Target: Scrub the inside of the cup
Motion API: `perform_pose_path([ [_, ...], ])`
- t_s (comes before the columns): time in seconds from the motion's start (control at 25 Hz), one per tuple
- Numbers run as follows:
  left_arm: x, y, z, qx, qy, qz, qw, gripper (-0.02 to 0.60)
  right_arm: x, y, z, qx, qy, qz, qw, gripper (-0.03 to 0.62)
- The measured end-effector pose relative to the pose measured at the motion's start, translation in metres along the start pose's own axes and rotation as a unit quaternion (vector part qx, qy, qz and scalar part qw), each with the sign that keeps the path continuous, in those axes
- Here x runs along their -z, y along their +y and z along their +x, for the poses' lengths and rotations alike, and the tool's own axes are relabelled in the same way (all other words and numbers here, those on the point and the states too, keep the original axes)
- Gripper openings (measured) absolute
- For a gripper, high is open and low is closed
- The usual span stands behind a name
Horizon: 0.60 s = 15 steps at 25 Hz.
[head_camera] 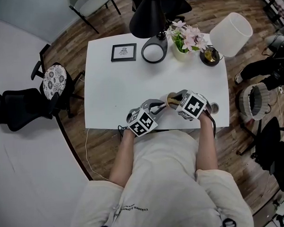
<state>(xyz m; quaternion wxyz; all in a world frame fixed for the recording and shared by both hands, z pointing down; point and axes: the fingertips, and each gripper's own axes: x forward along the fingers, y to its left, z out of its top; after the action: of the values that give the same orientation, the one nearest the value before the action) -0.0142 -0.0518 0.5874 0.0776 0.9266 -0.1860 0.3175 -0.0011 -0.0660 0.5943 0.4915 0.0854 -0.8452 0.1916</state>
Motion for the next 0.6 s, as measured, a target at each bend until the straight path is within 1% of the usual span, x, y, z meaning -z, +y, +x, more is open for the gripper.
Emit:
perform_pose_path([
  [0.16, -0.001, 0.000, 0.001, 0.004, 0.004, 0.012, 0.9999, 0.051, -0.004, -0.011, 0.003, 0.005, -0.024, 0.036, 0.999, 0.109],
  [0.32, -0.002, -0.003, 0.002, 0.014, 0.005, 0.012, 0.9998, 0.051, -0.004, -0.019, 0.002, 0.025, -0.030, 0.054, 0.998, 0.110],
  [0.4, -0.002, -0.002, 0.001, 0.017, 0.005, 0.013, 0.9998, 0.051, -0.004, -0.024, 0.000, 0.040, -0.024, 0.051, 0.998, 0.110],
  [0.48, -0.001, -0.002, 0.000, 0.020, 0.008, 0.016, 0.9996, 0.051, -0.001, -0.028, 0.001, 0.055, -0.006, 0.039, 0.998, 0.110],
  [0.6, 0.000, -0.003, 0.001, 0.021, 0.010, 0.015, 0.9996, 0.051, 0.001, -0.027, 0.002, 0.063, 0.024, 0.016, 0.998, 0.110],
])
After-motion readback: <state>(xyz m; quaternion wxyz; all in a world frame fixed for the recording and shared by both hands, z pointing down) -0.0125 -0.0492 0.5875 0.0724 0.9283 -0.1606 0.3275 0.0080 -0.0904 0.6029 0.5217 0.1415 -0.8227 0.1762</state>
